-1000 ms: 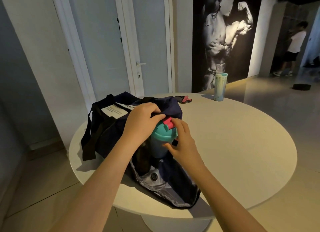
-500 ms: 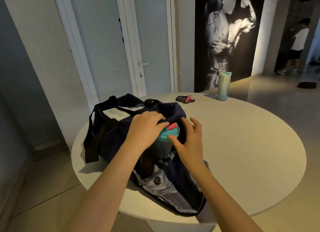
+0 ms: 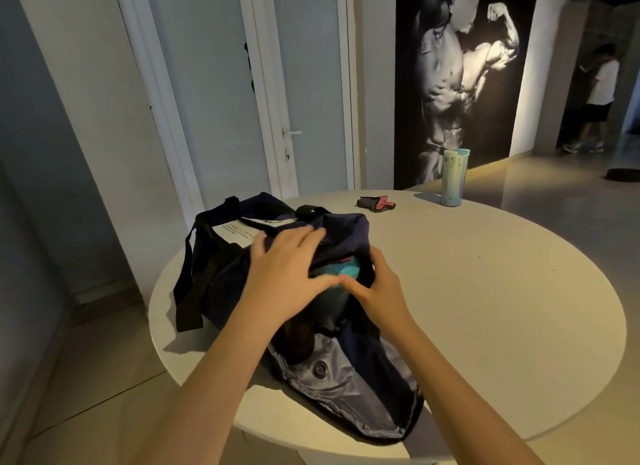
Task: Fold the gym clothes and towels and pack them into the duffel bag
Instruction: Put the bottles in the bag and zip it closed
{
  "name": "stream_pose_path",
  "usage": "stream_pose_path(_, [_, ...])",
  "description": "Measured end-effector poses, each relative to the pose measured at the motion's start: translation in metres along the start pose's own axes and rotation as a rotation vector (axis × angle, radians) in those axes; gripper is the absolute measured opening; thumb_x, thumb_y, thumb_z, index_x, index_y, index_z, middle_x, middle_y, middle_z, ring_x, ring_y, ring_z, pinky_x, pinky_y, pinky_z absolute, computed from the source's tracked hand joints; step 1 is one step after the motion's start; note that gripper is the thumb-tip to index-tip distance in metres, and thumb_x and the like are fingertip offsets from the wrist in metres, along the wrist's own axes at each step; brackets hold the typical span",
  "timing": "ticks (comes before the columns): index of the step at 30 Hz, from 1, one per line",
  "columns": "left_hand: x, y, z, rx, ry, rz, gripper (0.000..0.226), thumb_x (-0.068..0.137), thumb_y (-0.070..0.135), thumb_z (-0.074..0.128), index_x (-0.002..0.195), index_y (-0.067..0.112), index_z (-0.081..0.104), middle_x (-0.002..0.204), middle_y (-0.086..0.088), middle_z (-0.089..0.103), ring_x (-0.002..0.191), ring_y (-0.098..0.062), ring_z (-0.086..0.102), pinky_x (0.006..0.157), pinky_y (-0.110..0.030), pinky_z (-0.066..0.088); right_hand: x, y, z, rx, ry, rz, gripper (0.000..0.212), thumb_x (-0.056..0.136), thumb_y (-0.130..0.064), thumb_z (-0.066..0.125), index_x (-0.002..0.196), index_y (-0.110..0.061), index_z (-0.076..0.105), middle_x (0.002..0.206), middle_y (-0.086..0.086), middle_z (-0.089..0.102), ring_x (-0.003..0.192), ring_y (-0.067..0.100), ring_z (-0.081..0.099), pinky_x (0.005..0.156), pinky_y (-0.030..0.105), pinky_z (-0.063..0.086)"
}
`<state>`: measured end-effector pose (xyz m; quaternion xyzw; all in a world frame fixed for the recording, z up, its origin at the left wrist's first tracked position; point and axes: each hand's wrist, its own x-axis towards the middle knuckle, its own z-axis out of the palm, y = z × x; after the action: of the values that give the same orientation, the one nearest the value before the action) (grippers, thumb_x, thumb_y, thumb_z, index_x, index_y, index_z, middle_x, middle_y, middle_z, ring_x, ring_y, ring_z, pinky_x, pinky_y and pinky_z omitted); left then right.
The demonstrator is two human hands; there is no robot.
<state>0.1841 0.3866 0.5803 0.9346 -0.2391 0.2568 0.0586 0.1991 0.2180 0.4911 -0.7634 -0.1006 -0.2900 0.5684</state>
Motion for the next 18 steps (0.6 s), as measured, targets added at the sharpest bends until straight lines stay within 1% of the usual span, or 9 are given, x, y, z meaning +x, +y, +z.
stream_pose_path(1, [-0.007,-0.009,-0.001,0.066,-0.017,-0.027,0.082,0.082,0.065,0.05,0.149,0.029,0.019,0.156,0.006,0.021,0.144,-0.013,0.016,0.116,-0.048,0.004,-0.003,-0.001,-0.003,-0.005,-0.019,-0.001,0.048,0.082,-0.028,0.072,0.119,-0.041,0.044,0.117,-0.023,0.056,0.107,-0.006,0.054,0.088,0.017,0.046])
stream_pose_path(3, [-0.018,-0.023,-0.002,0.104,-0.04,-0.093,0.088,0.079,0.069,0.051,0.15,0.03,0.016,0.157,0.005,0.018,0.144,-0.015,0.014,0.115,-0.048,0.007,-0.011,-0.006,-0.006,-0.014,-0.054,-0.011,0.05,0.085,-0.025,0.068,0.121,-0.048,0.04,0.119,-0.03,0.052,0.11,-0.011,0.051,0.09,0.013,0.044])
stream_pose_path(6, [-0.021,-0.027,0.005,0.077,-0.005,-0.102,0.073,0.083,0.064,0.051,0.145,0.028,0.032,0.151,0.004,0.032,0.139,-0.017,0.029,0.107,-0.044,0.025,-0.021,-0.007,-0.007,0.004,-0.075,-0.043,0.059,0.087,-0.02,0.066,0.134,-0.04,0.037,0.128,-0.032,0.047,0.119,-0.011,0.045,0.094,0.007,0.037])
stream_pose_path(8, [-0.016,-0.025,0.013,0.115,0.077,-0.044,0.06,0.081,0.054,0.062,0.13,0.02,0.055,0.135,-0.002,0.055,0.123,-0.024,0.051,0.091,-0.045,0.04,-0.023,-0.009,-0.009,0.009,-0.084,-0.024,0.06,0.088,-0.022,0.065,0.135,-0.042,0.034,0.131,-0.029,0.046,0.12,-0.012,0.043,0.095,0.008,0.037])
stream_pose_path(10, [-0.011,-0.021,0.018,0.127,0.126,-0.023,0.046,0.073,0.042,0.076,0.108,0.013,0.069,0.108,-0.006,0.07,0.097,-0.029,0.065,0.072,-0.043,0.048,-0.023,-0.014,-0.01,-0.017,-0.075,-0.011,0.056,0.088,-0.022,0.064,0.128,-0.048,0.034,0.126,-0.031,0.046,0.116,-0.015,0.044,0.093,0.006,0.038])
stream_pose_path(13, [-0.004,-0.015,0.02,0.132,0.104,-0.011,0.038,0.068,0.034,0.082,0.094,0.009,0.071,0.088,-0.007,0.072,0.079,-0.029,0.066,0.063,-0.039,0.049,-0.024,-0.019,-0.011,-0.104,-0.02,-0.043,0.057,0.087,-0.03,0.063,0.137,-0.033,0.036,0.135,-0.013,0.045,0.125,0.001,0.042,0.104,0.027,0.04])
stream_pose_path(15, [-0.003,-0.014,0.021,0.102,0.101,0.039,0.045,0.068,0.037,0.081,0.101,0.007,0.07,0.095,-0.008,0.071,0.086,-0.029,0.065,0.069,-0.04,0.049,-0.029,-0.027,-0.007,-0.189,0.026,-0.042,0.067,0.087,-0.037,0.059,0.145,-0.031,0.025,0.15,-0.006,0.026,0.137,0.006,0.026,0.111,0.029,0.029])
stream_pose_path(16, [-0.005,-0.015,0.018,0.028,0.101,0.058,0.053,0.072,0.04,0.078,0.112,0.007,0.066,0.109,-0.009,0.069,0.1,-0.029,0.062,0.08,-0.042,0.048,-0.033,-0.034,-0.003,-0.194,0.04,-0.036,0.069,0.087,-0.039,0.056,0.146,-0.033,0.021,0.153,-0.007,0.018,0.14,0.006,0.02,0.113,0.03,0.026])
stream_pose_path(18, [-0.016,-0.025,0.007,-0.164,0.053,0.025,0.069,0.08,0.048,0.067,0.137,0.014,0.048,0.139,-0.005,0.05,0.13,-0.023,0.043,0.108,-0.042,0.032,-0.039,-0.05,0.006,-0.218,0.051,-0.07,0.068,0.086,-0.048,0.05,0.146,-0.039,0.019,0.156,-0.007,0.009,0.142,0.009,0.015,0.115,0.038,0.026])
